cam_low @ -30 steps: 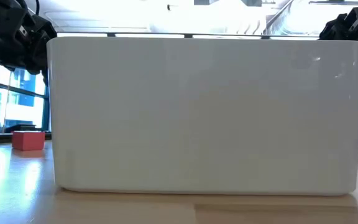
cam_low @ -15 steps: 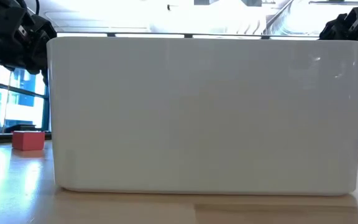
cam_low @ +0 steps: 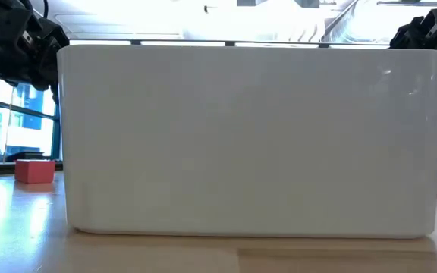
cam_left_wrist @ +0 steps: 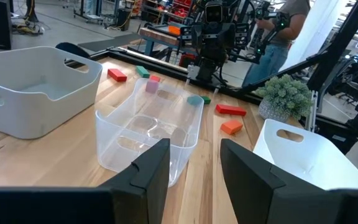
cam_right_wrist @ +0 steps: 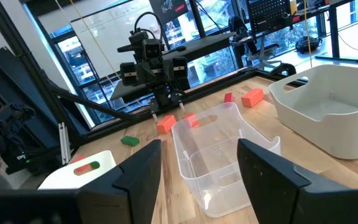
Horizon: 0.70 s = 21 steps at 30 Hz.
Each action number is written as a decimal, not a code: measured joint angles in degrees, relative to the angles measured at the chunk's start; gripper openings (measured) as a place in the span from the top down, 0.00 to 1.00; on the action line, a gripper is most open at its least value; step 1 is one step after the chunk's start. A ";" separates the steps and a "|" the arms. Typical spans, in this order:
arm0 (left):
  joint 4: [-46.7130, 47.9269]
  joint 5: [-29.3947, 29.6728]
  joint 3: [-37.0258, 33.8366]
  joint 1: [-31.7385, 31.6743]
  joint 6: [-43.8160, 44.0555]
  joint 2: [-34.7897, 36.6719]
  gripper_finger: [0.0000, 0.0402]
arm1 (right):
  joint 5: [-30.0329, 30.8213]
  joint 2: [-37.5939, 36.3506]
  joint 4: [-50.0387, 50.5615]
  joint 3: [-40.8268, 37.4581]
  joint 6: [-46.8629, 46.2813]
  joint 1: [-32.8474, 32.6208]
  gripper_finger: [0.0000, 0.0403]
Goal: Sort & place blocks by color
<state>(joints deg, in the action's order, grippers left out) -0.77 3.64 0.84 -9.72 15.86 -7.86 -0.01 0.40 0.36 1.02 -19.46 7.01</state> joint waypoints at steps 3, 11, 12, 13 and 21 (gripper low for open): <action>0.02 0.01 0.00 0.00 0.00 0.02 0.67 | 0.02 0.00 0.00 -0.01 0.00 0.00 0.50; 0.02 0.02 -0.01 0.00 0.00 0.00 0.67 | 0.02 0.00 0.00 0.00 0.00 0.00 0.50; 0.02 0.02 0.00 0.00 0.00 0.00 0.67 | 0.00 0.00 0.00 0.00 0.00 0.00 0.50; 0.01 0.00 0.00 0.00 0.10 0.00 0.67 | 0.01 0.00 0.00 -0.01 0.01 0.00 0.50; 0.02 0.02 0.00 0.00 1.97 0.02 0.67 | 0.02 0.00 0.00 -0.01 0.00 0.01 0.50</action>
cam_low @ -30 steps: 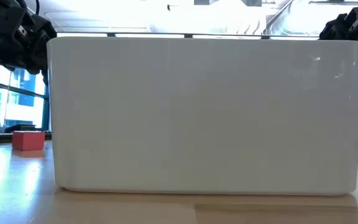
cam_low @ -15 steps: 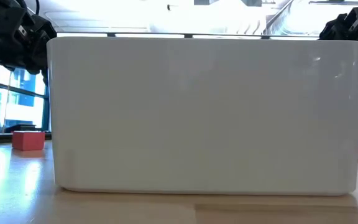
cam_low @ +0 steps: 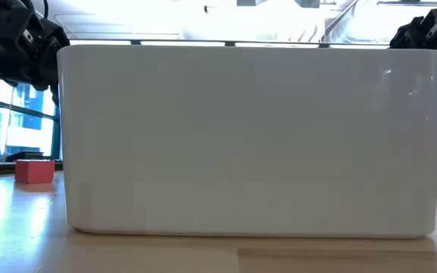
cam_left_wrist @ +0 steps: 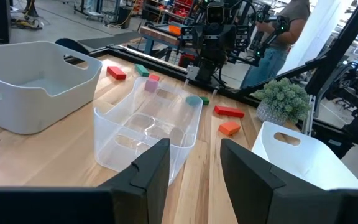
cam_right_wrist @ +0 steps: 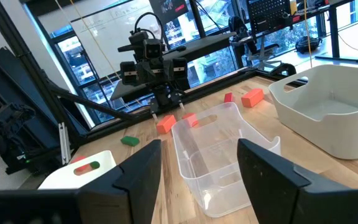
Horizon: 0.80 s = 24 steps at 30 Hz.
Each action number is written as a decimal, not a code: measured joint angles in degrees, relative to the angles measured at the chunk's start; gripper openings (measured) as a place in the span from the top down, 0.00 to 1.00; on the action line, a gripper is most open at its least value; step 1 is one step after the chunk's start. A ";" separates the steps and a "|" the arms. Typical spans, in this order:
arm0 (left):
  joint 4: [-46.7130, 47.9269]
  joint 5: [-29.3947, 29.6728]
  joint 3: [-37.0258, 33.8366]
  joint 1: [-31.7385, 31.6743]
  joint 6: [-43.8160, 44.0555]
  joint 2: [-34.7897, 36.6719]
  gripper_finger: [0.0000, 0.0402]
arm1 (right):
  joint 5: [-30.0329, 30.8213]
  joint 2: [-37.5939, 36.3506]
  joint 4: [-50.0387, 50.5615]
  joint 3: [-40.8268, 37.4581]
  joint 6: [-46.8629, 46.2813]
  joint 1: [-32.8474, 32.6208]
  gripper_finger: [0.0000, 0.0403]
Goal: Sort & place blocks by color
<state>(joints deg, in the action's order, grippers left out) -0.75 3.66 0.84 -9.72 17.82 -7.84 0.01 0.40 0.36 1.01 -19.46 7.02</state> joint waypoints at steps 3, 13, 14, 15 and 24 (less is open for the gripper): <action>0.00 -0.01 0.00 0.00 0.00 -0.02 0.67 | 0.00 0.00 0.00 0.00 0.01 -0.01 0.50; -0.02 0.46 -0.01 0.02 3.07 -0.01 0.67 | -0.01 0.00 0.00 0.01 0.00 -0.01 0.50; -0.02 0.46 -0.01 0.00 3.08 0.00 0.67 | -0.02 0.00 0.00 0.00 0.01 0.00 0.50; -0.02 0.46 0.00 0.00 3.08 0.00 0.67 | -0.01 0.00 0.00 0.01 0.01 -0.01 0.50; -0.02 0.46 -0.01 0.00 -0.53 -0.01 0.67 | 0.00 0.00 0.00 0.00 0.00 -0.01 0.50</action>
<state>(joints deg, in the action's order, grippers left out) -0.78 4.12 0.83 -9.72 17.29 -7.84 0.01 0.40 0.36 1.00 -19.46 7.01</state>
